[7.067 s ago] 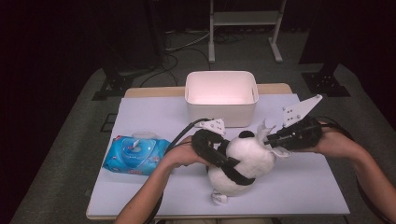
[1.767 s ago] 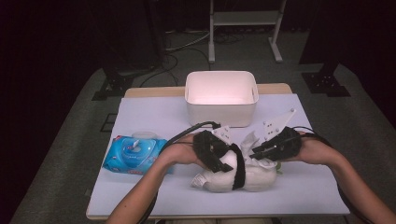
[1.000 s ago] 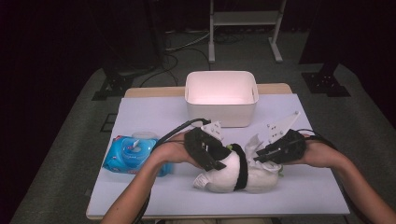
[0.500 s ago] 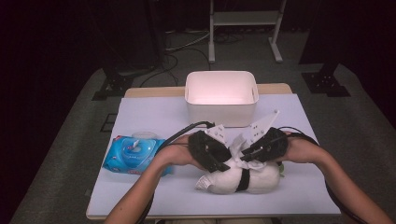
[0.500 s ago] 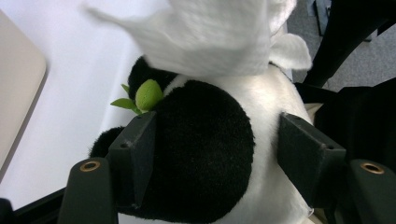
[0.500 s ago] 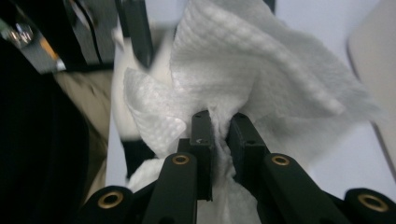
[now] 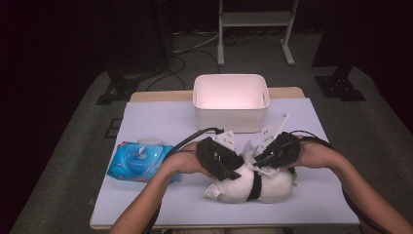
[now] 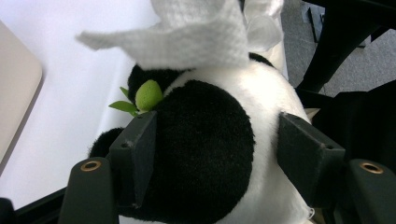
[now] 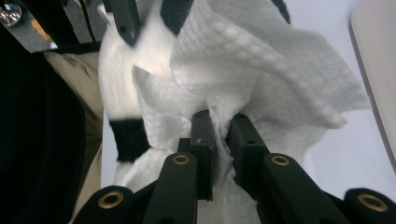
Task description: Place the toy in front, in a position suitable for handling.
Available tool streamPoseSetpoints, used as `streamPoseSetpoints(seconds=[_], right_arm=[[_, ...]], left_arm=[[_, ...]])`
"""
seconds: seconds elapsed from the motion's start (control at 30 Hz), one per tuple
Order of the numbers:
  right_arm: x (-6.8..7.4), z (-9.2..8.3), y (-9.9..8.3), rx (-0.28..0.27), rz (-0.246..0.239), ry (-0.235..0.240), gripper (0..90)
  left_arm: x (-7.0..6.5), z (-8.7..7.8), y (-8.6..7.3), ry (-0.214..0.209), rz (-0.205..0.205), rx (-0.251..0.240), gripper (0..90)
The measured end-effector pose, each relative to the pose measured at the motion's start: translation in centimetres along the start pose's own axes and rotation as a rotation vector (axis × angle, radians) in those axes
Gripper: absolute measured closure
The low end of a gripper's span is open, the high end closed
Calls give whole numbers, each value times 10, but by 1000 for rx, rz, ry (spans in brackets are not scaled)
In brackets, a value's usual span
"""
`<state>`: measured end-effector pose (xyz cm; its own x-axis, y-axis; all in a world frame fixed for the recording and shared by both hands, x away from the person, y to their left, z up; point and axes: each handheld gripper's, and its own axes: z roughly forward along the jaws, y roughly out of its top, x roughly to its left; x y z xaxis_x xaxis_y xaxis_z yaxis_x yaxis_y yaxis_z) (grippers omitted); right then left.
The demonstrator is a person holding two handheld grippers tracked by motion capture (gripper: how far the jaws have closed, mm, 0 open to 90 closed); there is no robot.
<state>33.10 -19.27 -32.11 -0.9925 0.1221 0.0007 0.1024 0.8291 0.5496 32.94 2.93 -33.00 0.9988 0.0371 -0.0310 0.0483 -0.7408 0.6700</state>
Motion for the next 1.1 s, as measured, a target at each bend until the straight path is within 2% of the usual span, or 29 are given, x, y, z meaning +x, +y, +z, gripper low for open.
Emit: streamPoseSetpoints(seconds=[0.07, 0.33, 0.53, 0.63, 0.7, 0.77, 0.83, 0.9, 0.97, 1.0, 1.1], right_arm=[[1, -4, -4, 2, 5, -3, 803], [1, -26, -25, -20, 51, -32, 802], [3, -26, -39, -54, 83, -31, 802], [3, -27, -43, -66, 91, -28, 802], [3, -27, -45, -72, 94, -28, 802], [4, -27, -46, -69, 94, -30, 802], [4, -27, -45, -68, 93, -27, 802], [5, -26, -42, -69, 85, -21, 802], [6, -23, -38, -66, 72, -22, 802], [6, -21, -35, -62, 70, -22, 802], [5, -18, -29, -61, 59, -14, 802]], left_arm=[[0, 0, 1, 0, 8, 6, 327], [1, -2, 0, 5, -4, 12, 325], [1, -10, 0, 18, -17, -12, 264], [0, -14, 0, 39, -29, -27, 220], [0, -16, -2, 57, -32, -17, 203], [0, -18, -5, 64, -46, -17, 190], [1, -14, -8, 63, -49, 9, 194], [1, -10, -11, 49, -46, 14, 221], [2, -8, -12, 44, -54, 14, 232], [3, -6, -14, 41, -59, -9, 240], [2, -2, -14, 33, -49, -14, 252]])
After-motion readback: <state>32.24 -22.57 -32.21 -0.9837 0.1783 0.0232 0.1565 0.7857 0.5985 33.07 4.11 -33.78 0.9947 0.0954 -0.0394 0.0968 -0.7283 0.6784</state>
